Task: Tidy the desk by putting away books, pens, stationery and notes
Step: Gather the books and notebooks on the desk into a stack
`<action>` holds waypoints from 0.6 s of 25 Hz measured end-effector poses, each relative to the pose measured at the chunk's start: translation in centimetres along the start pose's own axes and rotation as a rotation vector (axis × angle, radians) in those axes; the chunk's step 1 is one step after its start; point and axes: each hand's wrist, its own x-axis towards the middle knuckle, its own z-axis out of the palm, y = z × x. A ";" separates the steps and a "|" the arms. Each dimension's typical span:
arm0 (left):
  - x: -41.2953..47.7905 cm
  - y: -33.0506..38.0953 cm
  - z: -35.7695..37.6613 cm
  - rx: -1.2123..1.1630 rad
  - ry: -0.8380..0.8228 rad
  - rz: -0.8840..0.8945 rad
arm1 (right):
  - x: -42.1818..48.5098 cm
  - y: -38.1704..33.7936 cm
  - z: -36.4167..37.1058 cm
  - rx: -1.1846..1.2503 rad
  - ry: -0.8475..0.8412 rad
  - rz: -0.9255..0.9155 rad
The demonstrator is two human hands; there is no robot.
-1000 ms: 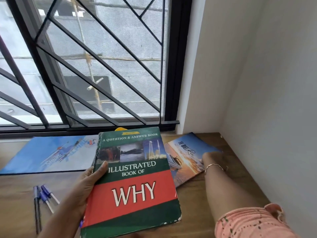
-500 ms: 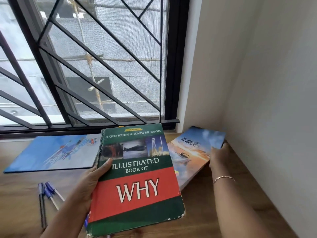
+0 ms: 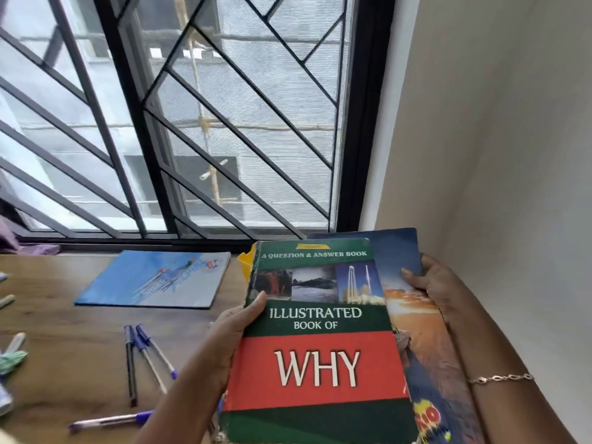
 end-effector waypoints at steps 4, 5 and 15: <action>-1.5 -0.9 -0.1 -0.041 0.062 -0.007 | -1.8 0.6 2.8 0.190 -0.105 0.143; -2.0 -1.3 0.0 -0.053 0.065 -0.034 | -2.0 1.0 3.6 0.223 -0.121 0.175; -7.5 -3.2 -3.4 -0.333 0.133 -0.094 | -3.6 1.2 13.0 0.252 -0.286 0.264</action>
